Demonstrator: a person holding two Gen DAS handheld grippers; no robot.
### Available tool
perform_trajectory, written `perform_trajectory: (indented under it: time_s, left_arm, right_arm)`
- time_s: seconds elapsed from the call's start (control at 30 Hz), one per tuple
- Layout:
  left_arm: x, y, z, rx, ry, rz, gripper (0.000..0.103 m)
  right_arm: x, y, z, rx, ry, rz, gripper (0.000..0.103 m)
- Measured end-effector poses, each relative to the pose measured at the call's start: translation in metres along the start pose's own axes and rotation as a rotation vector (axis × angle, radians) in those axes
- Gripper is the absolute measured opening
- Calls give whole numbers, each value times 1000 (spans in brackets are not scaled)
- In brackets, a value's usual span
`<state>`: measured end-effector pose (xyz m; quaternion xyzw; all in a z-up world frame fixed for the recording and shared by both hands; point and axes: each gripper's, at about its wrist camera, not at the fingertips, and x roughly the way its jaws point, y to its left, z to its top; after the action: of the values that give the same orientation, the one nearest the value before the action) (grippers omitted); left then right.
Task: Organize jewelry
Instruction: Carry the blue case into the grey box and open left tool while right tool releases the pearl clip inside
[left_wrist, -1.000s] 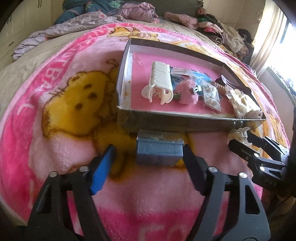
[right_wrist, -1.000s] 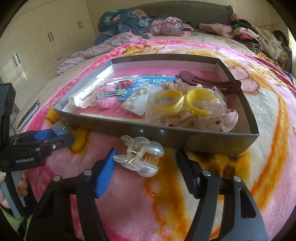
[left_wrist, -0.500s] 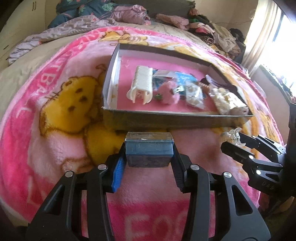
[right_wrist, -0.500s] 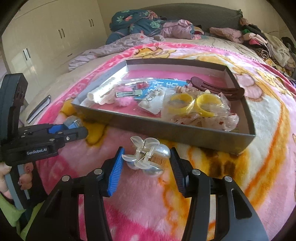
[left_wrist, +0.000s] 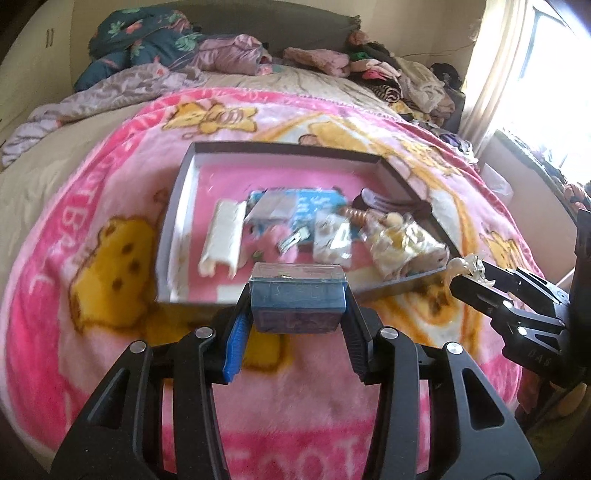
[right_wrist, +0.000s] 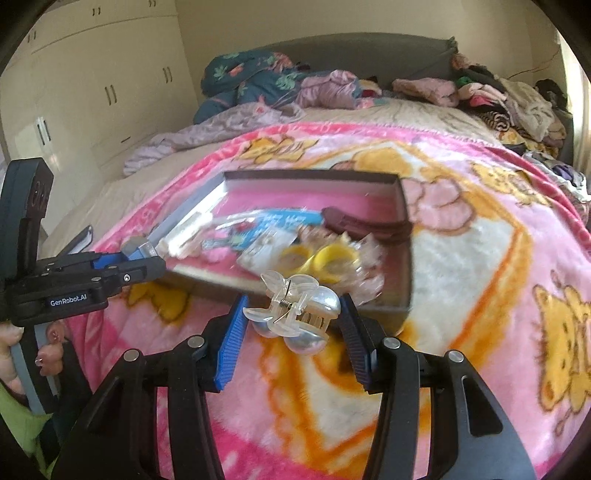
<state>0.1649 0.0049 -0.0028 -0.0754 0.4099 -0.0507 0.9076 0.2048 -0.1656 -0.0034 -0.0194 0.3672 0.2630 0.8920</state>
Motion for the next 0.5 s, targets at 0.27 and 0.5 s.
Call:
perform_trajectory:
  time_s: [0.27, 0.5]
  left_arm:
    - [14, -10, 28, 22, -13, 4, 36]
    - [34, -16, 37, 25, 4, -1, 36]
  right_arm:
    - [-4, -23, 22, 21, -53, -37, 48]
    - [2, -43, 37, 35, -69, -61, 48]
